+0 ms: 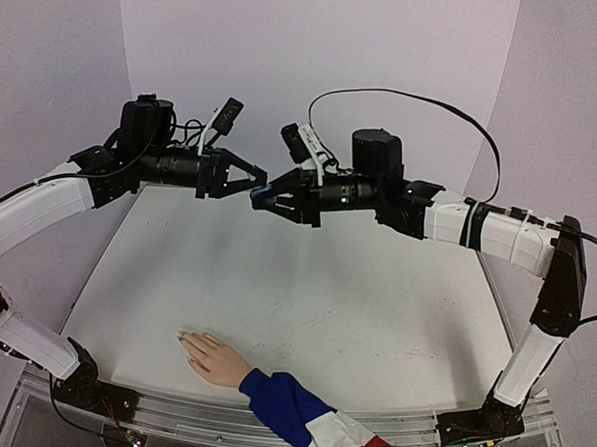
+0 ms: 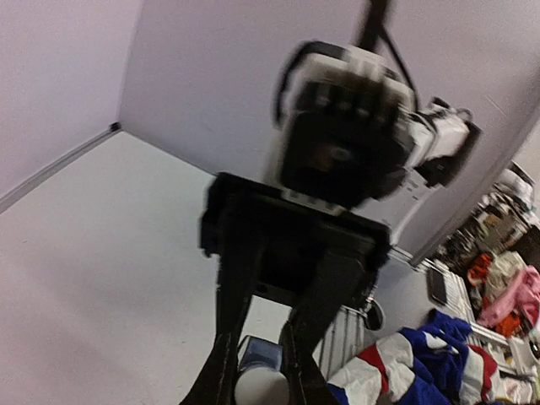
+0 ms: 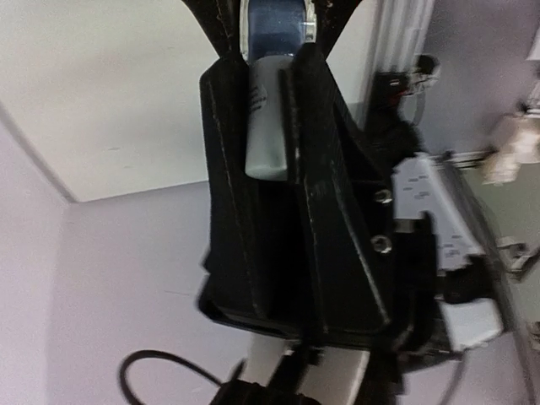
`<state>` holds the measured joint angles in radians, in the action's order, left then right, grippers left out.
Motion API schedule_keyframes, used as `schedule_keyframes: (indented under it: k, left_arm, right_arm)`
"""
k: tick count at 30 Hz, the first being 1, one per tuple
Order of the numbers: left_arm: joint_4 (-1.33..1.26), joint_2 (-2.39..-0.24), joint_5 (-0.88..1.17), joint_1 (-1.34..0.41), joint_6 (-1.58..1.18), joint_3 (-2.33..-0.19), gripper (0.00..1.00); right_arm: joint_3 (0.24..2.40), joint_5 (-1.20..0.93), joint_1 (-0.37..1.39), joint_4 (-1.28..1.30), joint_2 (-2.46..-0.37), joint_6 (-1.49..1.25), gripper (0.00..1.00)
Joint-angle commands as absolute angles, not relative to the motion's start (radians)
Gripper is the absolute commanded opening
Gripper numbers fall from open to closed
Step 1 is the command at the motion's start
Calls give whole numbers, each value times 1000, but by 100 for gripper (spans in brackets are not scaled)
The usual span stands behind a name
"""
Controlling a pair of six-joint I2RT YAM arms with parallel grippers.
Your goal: Paint the nails
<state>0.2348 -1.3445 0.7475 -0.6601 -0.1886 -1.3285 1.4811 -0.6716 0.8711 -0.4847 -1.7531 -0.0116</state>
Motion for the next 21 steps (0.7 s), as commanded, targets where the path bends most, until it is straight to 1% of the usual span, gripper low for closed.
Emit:
schedule_keyframes:
  k: [1,3,5,7,8,9,10,12,13,15,16,17,18,21]
  left_arm:
    - [284,-1403,1237,-733,-138,-1342,0]
    - [284,-1409,1245,-737,-132,-1353,0]
    - [284,-1408,1211,-738,-129,-1365,0]
    - [284,-1398,1162,-738,-127,-1375,3]
    - [285,-1389,1131,-738,-129,-1377,8]
    - [289,-1379,1098,-737,-130,-1379,16]
    - [296,-1366,1063,-734,-129,-1379,29]
    - [318,-1340,986,-726,-130,-1377,50]
    - [328,-1324,944,-720,-132,-1374,56]
    - [359,-1291,830,-708,-137,-1365,76]
    - [367,-1275,783,-698,-146,-1355,85]
    - [368,-1259,746,-687,-158,-1343,90]
    - [368,-1238,715,-675,-177,-1330,93]
    - [358,-1205,639,-663,-221,-1309,97]
  right_arm:
    - [1563,-1347,830,-735,-1688,-138,0]
    - [1547,-1351,828,-735,-1675,-146,0]
    - [1513,-1299,825,-735,-1654,-138,0]
    - [1481,-1241,816,-734,-1637,-130,0]
    - [1463,-1212,811,-734,-1629,-128,0]
    - [1446,-1170,806,-732,-1618,-124,0]
    - [1421,-1108,802,-728,-1607,-112,0]
    - [1384,-984,801,-702,-1579,-74,0]
    - [1364,-916,800,-685,-1566,-49,0]
    - [1327,-787,800,-666,-1540,-13,0]
    - [1311,-725,800,-662,-1532,-8,0]
    - [1299,-662,801,-659,-1529,24,0]
    - [1290,-610,801,-656,-1528,35,0]
    - [1277,-483,805,-656,-1539,45,0]
